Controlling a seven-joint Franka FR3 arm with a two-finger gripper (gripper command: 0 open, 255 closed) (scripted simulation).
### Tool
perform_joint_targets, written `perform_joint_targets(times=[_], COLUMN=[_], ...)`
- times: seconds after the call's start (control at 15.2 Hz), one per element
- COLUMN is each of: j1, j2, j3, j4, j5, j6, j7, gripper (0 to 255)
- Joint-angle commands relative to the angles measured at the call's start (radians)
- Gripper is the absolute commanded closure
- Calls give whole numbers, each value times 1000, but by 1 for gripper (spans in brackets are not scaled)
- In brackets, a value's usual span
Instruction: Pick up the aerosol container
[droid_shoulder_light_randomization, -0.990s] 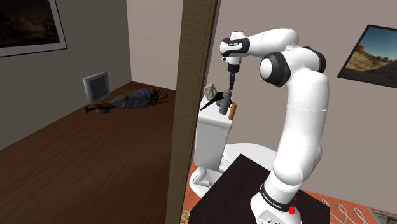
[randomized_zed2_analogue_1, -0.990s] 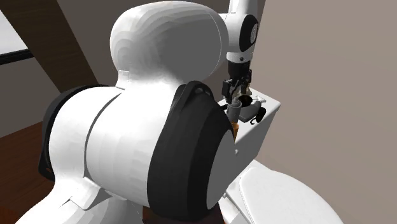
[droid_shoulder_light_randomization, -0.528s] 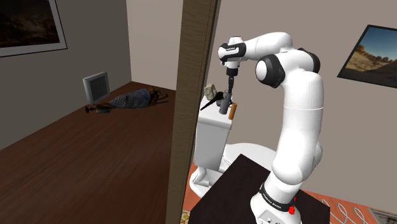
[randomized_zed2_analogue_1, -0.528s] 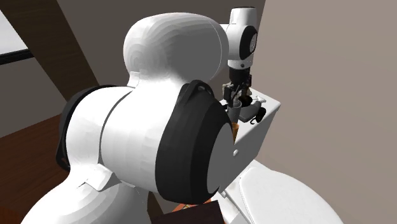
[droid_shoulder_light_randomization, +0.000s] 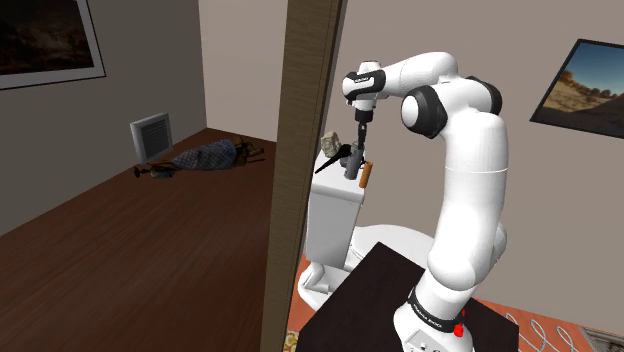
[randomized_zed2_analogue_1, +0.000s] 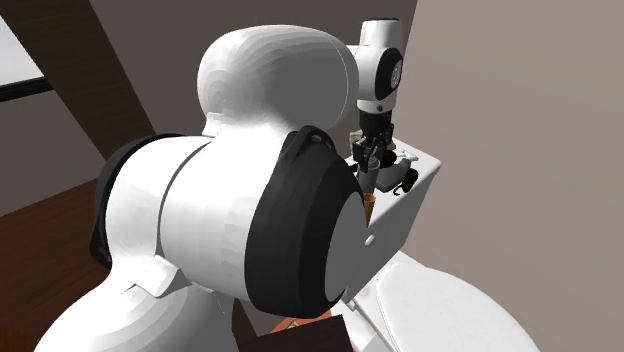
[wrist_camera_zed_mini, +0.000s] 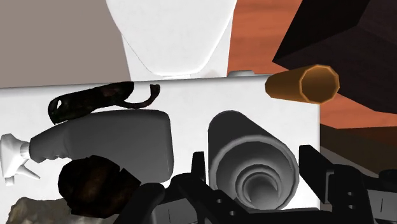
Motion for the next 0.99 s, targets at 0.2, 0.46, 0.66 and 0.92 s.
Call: perform_joint_targets(times=[0.2, 0.46, 0.66, 0.92], j1=[0, -1, -3, -9], j2=[0, -4, -6, -5], j3=[0, -1, -3, -5], j4=[-4, 31, 69, 125], j5=[-1, -3, -4, -3], j6=[2, -36, -76, -130], j7=[0, 0, -2, -6], gripper=[255, 255, 255, 255])
